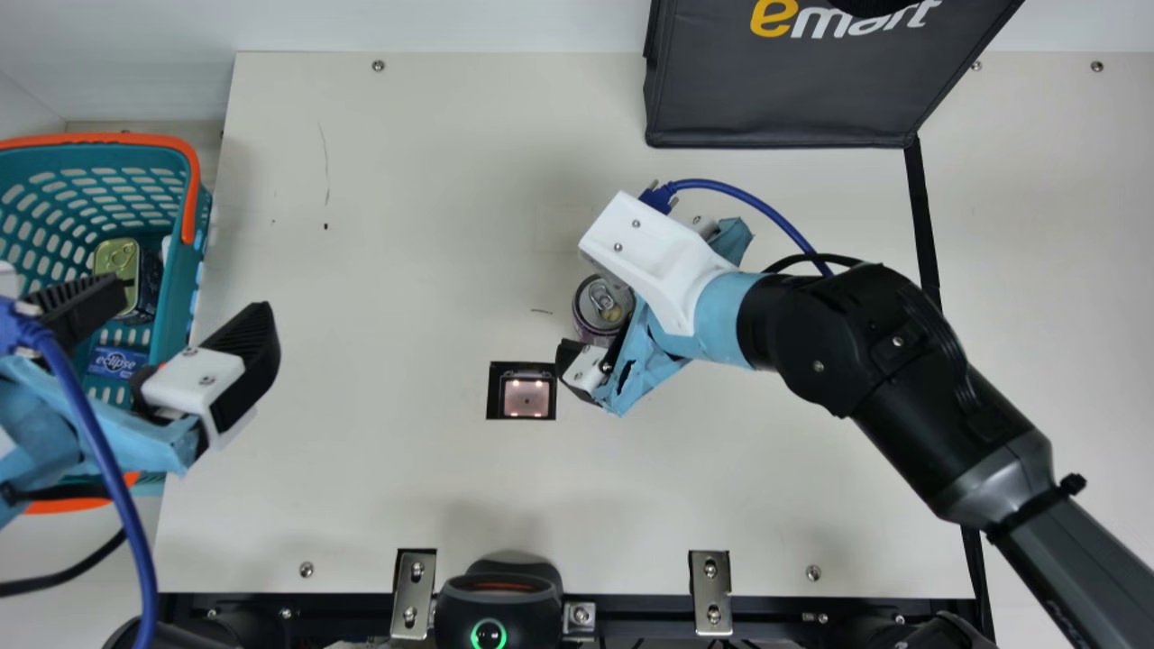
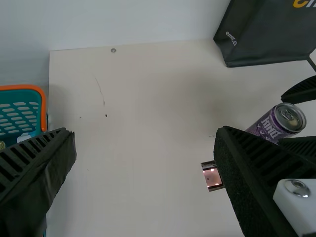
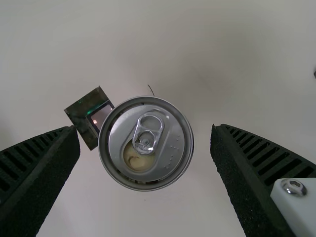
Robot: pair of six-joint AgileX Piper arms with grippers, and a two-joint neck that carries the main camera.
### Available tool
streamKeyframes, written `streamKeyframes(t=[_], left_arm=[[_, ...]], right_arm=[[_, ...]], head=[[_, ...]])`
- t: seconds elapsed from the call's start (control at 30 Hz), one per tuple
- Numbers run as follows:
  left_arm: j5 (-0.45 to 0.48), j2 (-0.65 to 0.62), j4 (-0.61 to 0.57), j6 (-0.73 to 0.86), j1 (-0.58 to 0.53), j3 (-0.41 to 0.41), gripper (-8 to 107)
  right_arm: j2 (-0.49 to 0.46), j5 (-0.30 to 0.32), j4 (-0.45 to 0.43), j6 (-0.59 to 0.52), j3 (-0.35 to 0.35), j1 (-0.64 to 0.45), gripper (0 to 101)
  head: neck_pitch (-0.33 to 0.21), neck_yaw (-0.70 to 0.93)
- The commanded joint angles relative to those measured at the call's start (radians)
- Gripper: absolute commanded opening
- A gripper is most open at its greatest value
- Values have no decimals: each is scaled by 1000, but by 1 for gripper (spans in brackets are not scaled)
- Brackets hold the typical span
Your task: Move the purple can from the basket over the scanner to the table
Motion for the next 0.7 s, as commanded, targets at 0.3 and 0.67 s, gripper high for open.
streamKeyframes(t=[0.3,0.67], left_arm=[[0,0,0,0,0,0,90],[0,0,0,0,0,0,90]], right_arm=[[25,16,-54,42,-6,23,62],[-22,16,-93,108,-9,51,0]], head=[[-29,2],[-29,2]])
